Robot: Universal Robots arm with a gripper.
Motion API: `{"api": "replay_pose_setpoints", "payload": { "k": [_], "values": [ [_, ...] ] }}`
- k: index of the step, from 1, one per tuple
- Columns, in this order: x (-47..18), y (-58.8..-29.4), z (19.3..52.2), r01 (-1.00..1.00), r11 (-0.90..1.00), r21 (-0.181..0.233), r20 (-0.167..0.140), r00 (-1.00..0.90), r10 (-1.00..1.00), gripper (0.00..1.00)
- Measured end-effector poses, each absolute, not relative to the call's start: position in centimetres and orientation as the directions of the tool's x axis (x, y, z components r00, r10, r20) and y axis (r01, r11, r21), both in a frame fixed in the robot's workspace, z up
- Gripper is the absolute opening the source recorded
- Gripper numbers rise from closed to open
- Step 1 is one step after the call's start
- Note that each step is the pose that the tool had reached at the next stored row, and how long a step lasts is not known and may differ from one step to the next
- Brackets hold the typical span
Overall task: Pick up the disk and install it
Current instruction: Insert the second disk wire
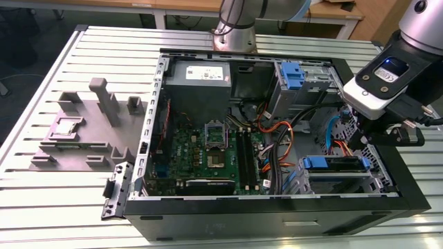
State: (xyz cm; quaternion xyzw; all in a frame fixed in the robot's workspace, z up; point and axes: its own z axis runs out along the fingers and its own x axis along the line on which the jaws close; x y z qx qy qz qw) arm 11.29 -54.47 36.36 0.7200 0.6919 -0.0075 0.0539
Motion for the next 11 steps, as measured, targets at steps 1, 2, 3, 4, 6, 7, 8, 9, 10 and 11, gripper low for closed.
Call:
{"api": "replay_pose_setpoints", "payload": {
  "k": [1,2,3,4,6,7,8,9,10,11],
  "values": [
    [11.29,-54.47,36.37,0.997,-0.037,0.067,-0.085,0.043,0.995,0.10],
    [11.29,-54.38,36.38,0.997,-0.037,0.067,-0.086,0.043,0.995,0.10],
    [11.29,-54.29,36.38,0.997,-0.037,0.067,-0.086,0.043,0.995,0.10],
    [11.29,-54.29,36.38,0.997,-0.037,0.067,-0.086,0.043,0.995,0.10],
    [11.29,-54.28,36.38,0.997,-0.037,0.067,-0.086,0.043,0.995,0.10],
    [11.29,-54.28,36.38,0.997,-0.037,0.067,-0.086,0.043,0.995,0.10],
    [11.29,-54.28,36.38,0.997,-0.037,0.067,-0.086,0.043,0.995,0.10],
    [11.29,-54.28,36.38,0.997,-0.037,0.067,-0.086,0.043,0.995,0.10],
    [11.29,-54.28,36.38,0.997,-0.037,0.067,-0.086,0.043,0.995,0.10],
    [11.29,-54.28,36.38,0.997,-0.037,0.067,-0.086,0.043,0.995,0.10]
  ]
}}
